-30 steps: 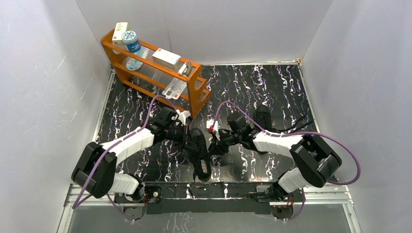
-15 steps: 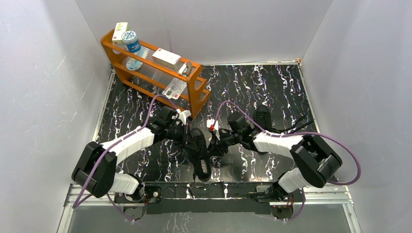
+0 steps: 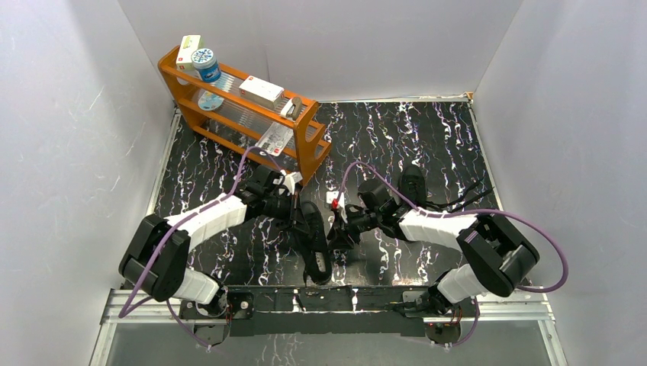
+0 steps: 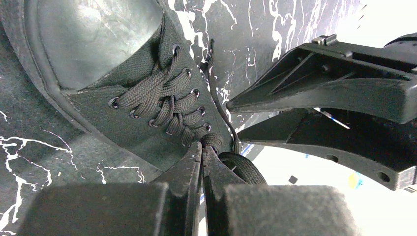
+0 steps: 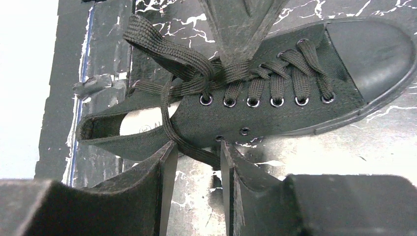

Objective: Tie the shoes
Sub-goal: Cross the shoelace with the shoelace.

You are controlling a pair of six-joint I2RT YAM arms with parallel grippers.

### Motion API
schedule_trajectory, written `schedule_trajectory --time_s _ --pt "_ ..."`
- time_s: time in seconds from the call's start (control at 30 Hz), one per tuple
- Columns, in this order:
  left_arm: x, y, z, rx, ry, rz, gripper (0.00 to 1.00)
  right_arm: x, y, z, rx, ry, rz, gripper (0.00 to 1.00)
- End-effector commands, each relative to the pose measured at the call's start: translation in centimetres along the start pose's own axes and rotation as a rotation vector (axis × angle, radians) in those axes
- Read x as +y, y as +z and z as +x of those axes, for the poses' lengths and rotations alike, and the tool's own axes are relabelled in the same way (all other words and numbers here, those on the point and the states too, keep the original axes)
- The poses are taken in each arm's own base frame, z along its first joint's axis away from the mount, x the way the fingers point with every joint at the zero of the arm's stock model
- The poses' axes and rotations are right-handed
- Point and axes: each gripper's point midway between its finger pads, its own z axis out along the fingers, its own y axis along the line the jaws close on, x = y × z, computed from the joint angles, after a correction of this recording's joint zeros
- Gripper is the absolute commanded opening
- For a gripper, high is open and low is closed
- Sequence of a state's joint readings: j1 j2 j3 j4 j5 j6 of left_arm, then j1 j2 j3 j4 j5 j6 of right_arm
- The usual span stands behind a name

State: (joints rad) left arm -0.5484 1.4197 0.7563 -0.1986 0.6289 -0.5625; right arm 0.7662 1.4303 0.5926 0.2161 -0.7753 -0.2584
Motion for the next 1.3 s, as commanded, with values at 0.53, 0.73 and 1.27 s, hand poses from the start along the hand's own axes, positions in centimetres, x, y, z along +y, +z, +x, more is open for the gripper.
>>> schedule_trajectory --time_s 0.53,0.73,1.27 --pt "-1.2 -0.2 -1.5 -0.022 0.021 0.014 0.00 -0.2 0.8 -1.3 -0.052 0.002 0.020 0.14" --pt "-1.1 -0.3 -1.6 -0.033 0.021 0.003 0.00 -2.2 -0.8 -1.7 -0.032 0.023 0.200 0.00" --pt "-0.9 -0.8 -0.4 -0.018 -0.009 -0.002 0.00 -4.6 1.0 -4.4 -0.067 0.041 0.244 0.00"
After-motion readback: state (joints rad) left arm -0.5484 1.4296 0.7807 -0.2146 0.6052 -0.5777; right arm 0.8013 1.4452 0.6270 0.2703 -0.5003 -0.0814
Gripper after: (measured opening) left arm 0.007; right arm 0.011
